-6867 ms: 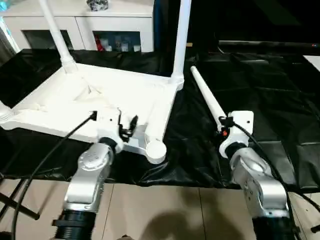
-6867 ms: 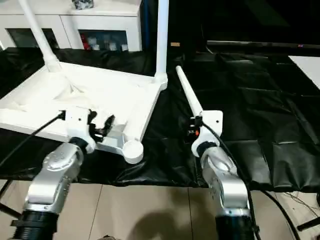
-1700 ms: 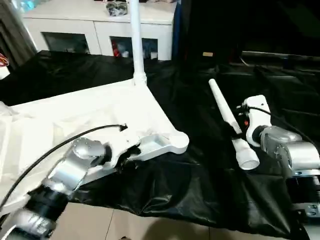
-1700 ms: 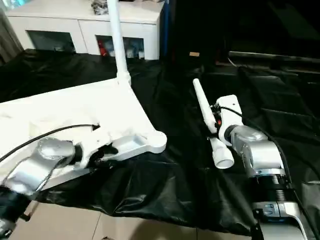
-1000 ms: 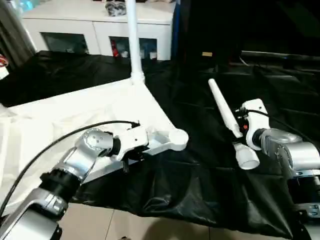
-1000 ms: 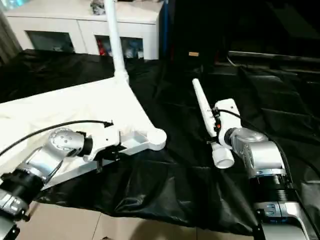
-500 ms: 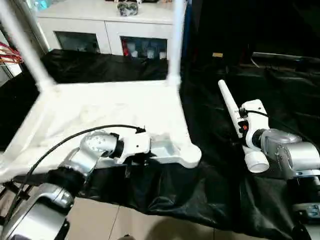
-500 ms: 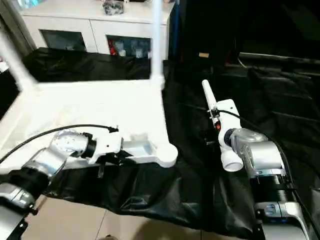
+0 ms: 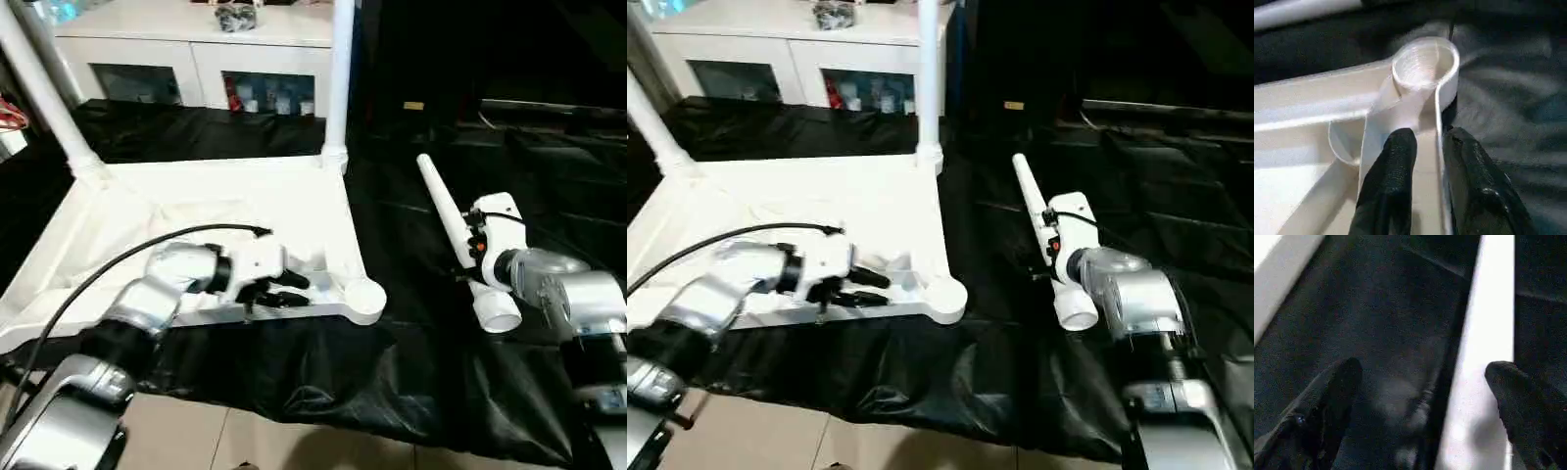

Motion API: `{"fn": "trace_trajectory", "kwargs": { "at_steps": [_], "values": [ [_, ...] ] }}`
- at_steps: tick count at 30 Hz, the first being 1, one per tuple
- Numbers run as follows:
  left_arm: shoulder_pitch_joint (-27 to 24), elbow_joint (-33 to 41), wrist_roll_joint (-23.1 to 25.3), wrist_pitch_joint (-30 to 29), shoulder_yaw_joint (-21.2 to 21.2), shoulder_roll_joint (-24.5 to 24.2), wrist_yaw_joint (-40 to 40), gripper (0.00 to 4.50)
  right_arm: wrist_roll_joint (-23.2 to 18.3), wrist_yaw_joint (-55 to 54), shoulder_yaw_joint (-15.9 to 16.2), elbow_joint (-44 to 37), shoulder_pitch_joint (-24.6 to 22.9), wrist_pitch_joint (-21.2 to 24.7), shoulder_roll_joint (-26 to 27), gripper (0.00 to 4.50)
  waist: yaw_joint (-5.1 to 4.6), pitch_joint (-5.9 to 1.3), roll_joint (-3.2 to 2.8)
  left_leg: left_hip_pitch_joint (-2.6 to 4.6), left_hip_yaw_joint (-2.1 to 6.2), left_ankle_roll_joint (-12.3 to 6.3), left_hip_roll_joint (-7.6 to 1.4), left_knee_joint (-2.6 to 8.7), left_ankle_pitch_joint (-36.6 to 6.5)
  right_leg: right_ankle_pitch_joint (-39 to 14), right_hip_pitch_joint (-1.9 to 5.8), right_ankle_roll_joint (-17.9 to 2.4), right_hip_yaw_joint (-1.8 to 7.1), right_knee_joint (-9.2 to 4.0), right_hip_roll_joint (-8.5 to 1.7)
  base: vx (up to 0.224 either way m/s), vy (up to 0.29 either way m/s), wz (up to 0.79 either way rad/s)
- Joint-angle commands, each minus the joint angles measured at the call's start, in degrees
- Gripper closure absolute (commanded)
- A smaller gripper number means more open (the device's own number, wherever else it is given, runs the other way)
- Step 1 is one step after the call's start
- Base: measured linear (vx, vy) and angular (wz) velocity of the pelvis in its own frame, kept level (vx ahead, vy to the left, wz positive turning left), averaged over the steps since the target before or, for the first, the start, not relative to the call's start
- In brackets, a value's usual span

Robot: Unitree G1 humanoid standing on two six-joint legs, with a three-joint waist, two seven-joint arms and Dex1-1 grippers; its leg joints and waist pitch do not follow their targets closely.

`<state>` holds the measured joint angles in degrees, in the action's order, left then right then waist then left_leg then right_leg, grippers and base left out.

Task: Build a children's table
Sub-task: Pick table leg

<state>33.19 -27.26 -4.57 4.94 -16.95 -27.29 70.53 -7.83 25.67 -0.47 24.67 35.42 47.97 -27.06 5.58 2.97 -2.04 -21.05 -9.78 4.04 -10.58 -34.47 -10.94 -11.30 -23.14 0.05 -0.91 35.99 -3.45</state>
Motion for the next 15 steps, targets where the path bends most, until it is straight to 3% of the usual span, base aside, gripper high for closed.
{"fn": "trace_trajectory", "kwargs": {
  "at_steps": [1,4,9,14,15],
  "values": [
    [-0.8,5.7,-2.9,-3.9,1.6,-0.7,0.3,3.28,1.4,-0.9,0.9,3.7,0.3,2.7,0.0,0.00,-0.04,-3.68,0.98,0.48,0.05,2.04,-1.78,3.90,-8.8,-7.3,2.91,-14.0,1.68,-3.72,-3.65,0.000,0.000,0.00],
    [-2.0,9.8,-4.7,-6.5,2.6,-0.5,-0.4,3.28,1.4,-2.3,-0.2,6.0,1.5,3.0,0.1,0.00,-0.07,-3.47,0.98,0.58,-0.14,2.06,-1.65,3.91,-9.7,-9.9,2.66,-13.1,1.74,-4.24,-3.42,0.000,0.000,0.00],
    [-4.0,15.0,-6.3,-10.1,3.3,-0.9,-1.4,3.28,0.8,-3.6,-2.0,7.6,3.0,6.6,-0.2,0.00,-0.26,-3.66,0.90,0.43,-0.07,2.10,-1.68,3.87,-8.2,-7.7,2.84,-12.8,1.67,-3.89,-3.34,0.000,0.000,0.00],
    [-5.3,18.3,-6.2,-12.7,3.3,-1.3,-2.2,3.28,0.7,-2.9,-2.2,9.5,4.2,8.6,-0.7,0.00,-0.41,-3.58,1.13,0.35,-0.22,1.89,-1.58,3.79,-8.1,-8.2,2.88,-12.6,1.67,-4.08,-3.25,0.000,0.000,0.00],
    [-5.7,20.2,-6.4,-14.4,3.2,-1.4,-2.8,3.24,0.9,-1.8,-1.6,10.8,4.7,9.5,-1.2,0.17,-0.46,-3.60,1.04,0.36,-0.15,1.94,-1.63,3.81,-8.3,-8.8,2.89,-12.7,1.65,-4.03,-3.29,0.000,0.000,0.00]
  ]
}}
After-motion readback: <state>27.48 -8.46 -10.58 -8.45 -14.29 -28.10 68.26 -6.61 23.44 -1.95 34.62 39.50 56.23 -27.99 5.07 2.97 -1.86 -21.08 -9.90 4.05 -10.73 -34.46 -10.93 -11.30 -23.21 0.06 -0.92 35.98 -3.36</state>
